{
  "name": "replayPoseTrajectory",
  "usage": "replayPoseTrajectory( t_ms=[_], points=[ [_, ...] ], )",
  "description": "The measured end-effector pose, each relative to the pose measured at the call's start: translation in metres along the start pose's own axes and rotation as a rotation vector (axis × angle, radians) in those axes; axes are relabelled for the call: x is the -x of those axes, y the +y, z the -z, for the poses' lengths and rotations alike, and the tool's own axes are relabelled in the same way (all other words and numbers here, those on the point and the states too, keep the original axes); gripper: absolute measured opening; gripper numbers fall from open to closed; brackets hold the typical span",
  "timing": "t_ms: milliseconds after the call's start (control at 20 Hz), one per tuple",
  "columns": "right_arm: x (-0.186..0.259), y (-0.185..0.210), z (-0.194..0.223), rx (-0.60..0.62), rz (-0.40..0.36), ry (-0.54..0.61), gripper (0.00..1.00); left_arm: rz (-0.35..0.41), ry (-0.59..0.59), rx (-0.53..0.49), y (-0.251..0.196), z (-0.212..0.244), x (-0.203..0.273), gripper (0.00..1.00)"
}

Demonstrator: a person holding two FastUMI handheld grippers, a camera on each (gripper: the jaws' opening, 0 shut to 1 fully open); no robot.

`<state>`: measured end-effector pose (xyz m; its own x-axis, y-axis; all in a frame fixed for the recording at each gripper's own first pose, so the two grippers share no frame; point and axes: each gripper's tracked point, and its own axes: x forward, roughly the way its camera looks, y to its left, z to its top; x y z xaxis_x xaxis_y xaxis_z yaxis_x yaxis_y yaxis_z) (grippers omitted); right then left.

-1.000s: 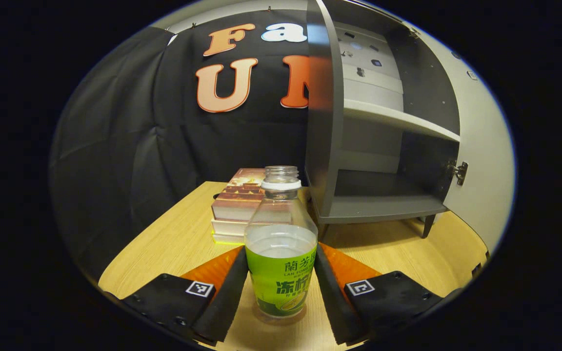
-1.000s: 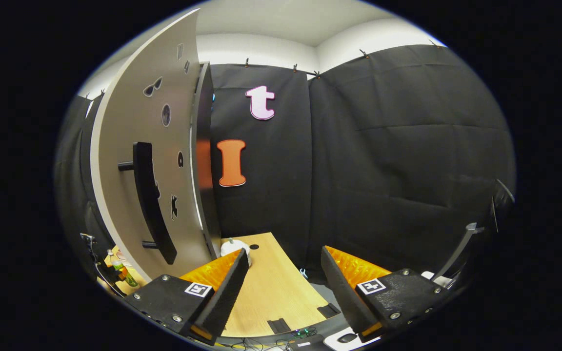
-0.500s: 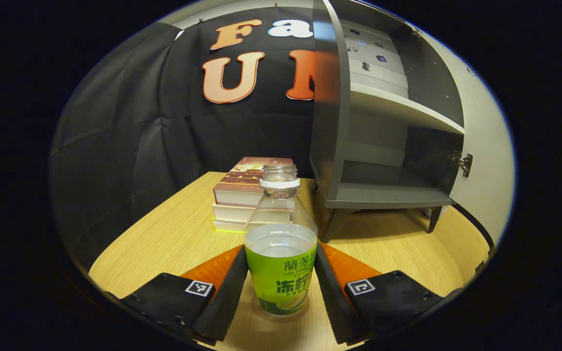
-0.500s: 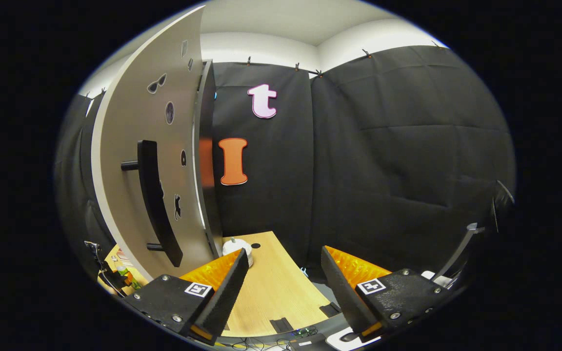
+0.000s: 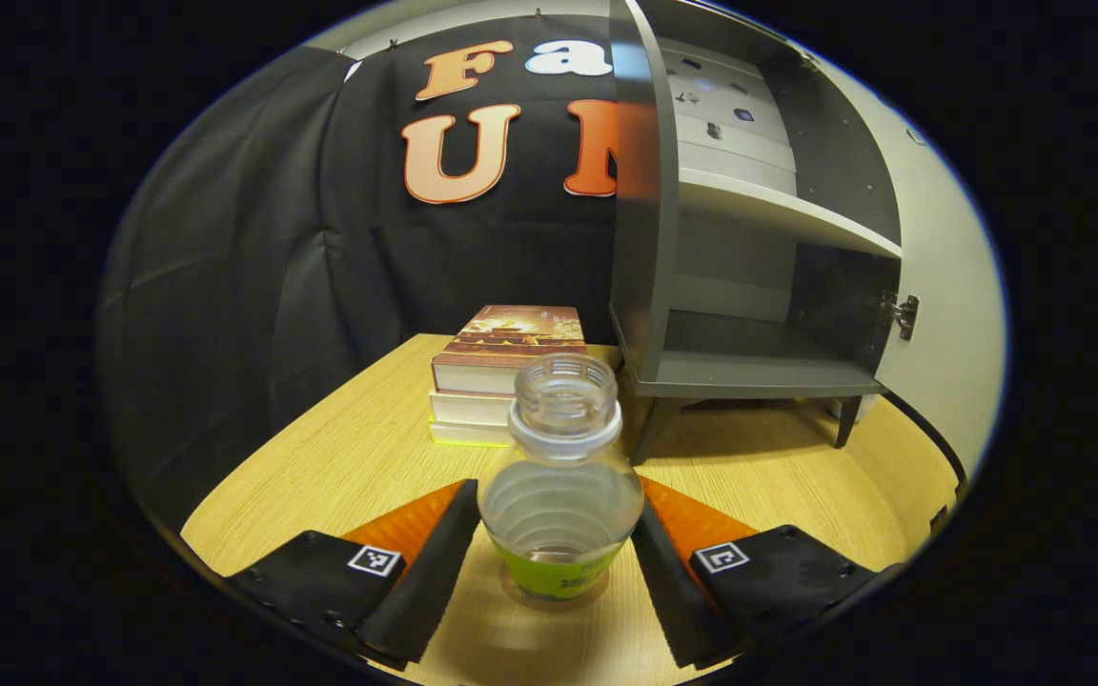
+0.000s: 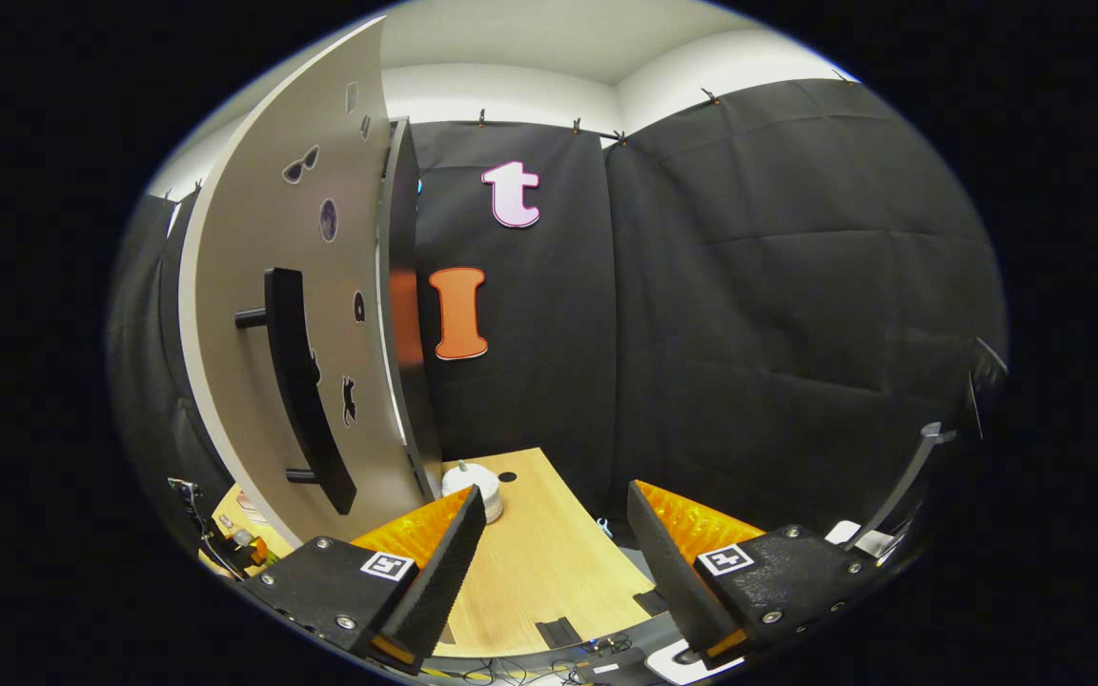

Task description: Open the cabinet door with the right hand, grasp the bottle in the cabinet with the left hand and place it on the coaster, then close the cabinet door with the right hand.

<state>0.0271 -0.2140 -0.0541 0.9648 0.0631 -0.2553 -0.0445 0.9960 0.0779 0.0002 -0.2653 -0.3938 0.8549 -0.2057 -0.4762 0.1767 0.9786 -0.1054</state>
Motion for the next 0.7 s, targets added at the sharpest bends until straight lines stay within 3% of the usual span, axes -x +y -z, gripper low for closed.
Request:
replayPoseTrajectory(
  t_ms=[250,300,400,500,600,700],
  points=[
    [-0.001,-0.001,0.002,-0.007,-0.016,0.003,0.98,0.003,-0.004,-0.055,-0.006,-0.004,0.009,0.96],
    [-0.001,-0.001,0.003,-0.009,-0.019,0.005,0.93,0.004,-0.009,-0.074,-0.008,-0.007,0.011,0.96],
    [-0.003,-0.002,0.006,-0.015,-0.026,0.009,0.98,0.006,-0.021,-0.116,-0.01,-0.012,0.018,0.96],
    [-0.006,-0.001,0.009,-0.021,-0.037,0.017,0.93,0.008,-0.031,-0.14,-0.013,-0.016,0.025,0.96],
    [-0.008,0.001,0.01,-0.021,-0.048,0.016,0.98,0.003,-0.036,-0.138,-0.013,-0.02,0.033,0.96],
    [-0.013,0.004,0.006,-0.013,-0.057,0.008,0.93,0.002,-0.04,-0.119,-0.014,-0.024,0.045,0.96]
  ],
)
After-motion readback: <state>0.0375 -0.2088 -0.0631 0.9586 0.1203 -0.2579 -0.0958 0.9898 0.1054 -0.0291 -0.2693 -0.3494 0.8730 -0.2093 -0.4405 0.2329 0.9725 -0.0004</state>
